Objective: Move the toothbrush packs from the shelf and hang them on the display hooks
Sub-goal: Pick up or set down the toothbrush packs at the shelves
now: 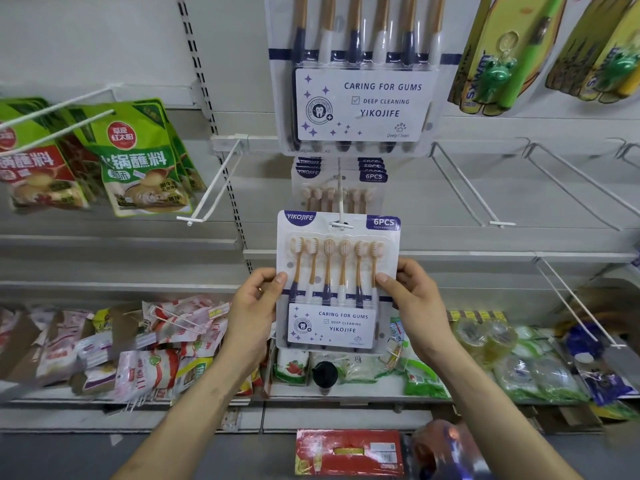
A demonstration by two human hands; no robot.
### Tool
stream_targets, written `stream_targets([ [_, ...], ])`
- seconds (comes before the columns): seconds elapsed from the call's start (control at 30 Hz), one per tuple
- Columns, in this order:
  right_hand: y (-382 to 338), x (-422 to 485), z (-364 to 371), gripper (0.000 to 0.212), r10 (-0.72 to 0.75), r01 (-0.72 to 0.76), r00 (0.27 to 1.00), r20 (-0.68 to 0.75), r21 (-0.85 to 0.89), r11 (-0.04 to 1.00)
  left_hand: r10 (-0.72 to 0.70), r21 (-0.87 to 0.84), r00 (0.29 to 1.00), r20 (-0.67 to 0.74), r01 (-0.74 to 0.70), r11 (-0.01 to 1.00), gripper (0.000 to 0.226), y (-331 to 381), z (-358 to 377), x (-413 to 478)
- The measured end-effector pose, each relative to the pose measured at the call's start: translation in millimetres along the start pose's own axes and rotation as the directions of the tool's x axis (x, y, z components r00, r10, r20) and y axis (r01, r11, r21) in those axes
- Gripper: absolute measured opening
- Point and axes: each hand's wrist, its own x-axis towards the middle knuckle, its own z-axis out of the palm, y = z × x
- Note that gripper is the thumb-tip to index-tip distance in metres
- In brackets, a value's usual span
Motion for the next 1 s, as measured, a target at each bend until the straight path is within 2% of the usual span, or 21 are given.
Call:
stream_targets([
  [0.17, 8, 26, 2, 0.007, -0.014, 0.013, 0.999, -0.031, -0.052, 0.999, 0.098, 0.240, 0.995, 0.032, -0.103, 0.965, 0.013, -2, 3, 22],
  [0.4, 14, 81, 10, 0.004, -0.003, -0.003, 0.999, -0.037, -0.159, 0.987, 0.154, 0.410, 0.988, -0.007, -0.137, 0.902, 0.016, -2, 11, 83],
  [0.6, 18, 135, 14, 0.019, 0.005, -0.012, 1.000, -0.020, -0.358, 0.934, 0.254, 0.604, 0.967, 0.003, -0.204, 0.770, 0.023, 6, 24, 125],
  [0.8, 17, 166, 6, 0.033, -0.024, 0.010, 0.999, -0.029, -0.416, 0.909, 0.241, 0.645, 0.970, 0.025, -0.200, 0.738, 0.031, 3, 31, 156],
  [0.9, 22, 173, 3, 0.032, -0.047, 0.033, 0.999, -0.019, -0.452, 0.892, 0.259, 0.640, 0.966, 0.015, -0.208, 0.740, 0.035, -2, 32, 164],
  [1.0, 14, 165, 6, 0.032, -0.052, 0.037, 0.999, -0.018, -0.471, 0.881, 0.257, 0.648, 0.966, 0.023, -0.210, 0.732, 0.030, -2, 33, 162],
])
